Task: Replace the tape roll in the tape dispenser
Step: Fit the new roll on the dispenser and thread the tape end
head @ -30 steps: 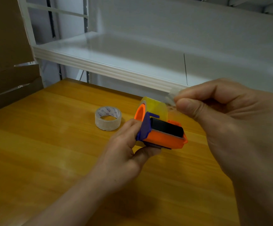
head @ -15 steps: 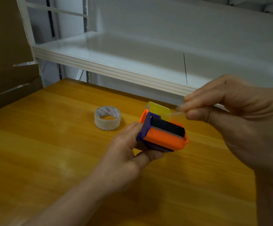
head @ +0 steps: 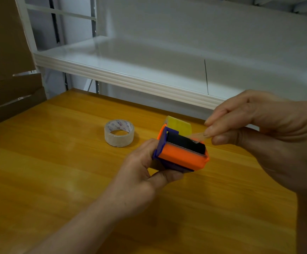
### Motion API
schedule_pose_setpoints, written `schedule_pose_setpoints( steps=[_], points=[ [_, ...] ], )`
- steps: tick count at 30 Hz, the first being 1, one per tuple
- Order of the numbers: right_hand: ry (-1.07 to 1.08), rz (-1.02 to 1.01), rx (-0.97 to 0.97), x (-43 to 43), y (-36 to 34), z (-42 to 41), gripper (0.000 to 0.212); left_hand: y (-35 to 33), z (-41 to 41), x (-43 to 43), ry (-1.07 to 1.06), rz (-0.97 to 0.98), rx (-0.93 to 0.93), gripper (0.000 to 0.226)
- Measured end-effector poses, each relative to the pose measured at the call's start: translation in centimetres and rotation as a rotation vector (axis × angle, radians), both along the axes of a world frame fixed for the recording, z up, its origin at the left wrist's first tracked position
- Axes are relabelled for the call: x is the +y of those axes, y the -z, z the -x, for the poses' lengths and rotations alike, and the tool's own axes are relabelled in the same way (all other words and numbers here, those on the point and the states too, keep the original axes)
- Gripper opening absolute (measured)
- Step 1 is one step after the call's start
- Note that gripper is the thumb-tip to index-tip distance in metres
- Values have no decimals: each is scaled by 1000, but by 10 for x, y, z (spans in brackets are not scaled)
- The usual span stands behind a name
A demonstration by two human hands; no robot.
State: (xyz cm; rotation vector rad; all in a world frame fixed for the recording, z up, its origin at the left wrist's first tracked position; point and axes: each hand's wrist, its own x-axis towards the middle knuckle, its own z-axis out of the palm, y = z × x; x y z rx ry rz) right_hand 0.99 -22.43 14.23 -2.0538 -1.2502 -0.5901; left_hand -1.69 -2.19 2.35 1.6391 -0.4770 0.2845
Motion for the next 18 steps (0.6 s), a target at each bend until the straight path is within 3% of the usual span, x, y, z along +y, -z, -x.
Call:
schedule_pose_setpoints(
  steps=[18],
  points=[
    [24, -53, 119, 6, 2, -3, 12, 1, -2, -1, -69, -105, -113, 36]
  ],
)
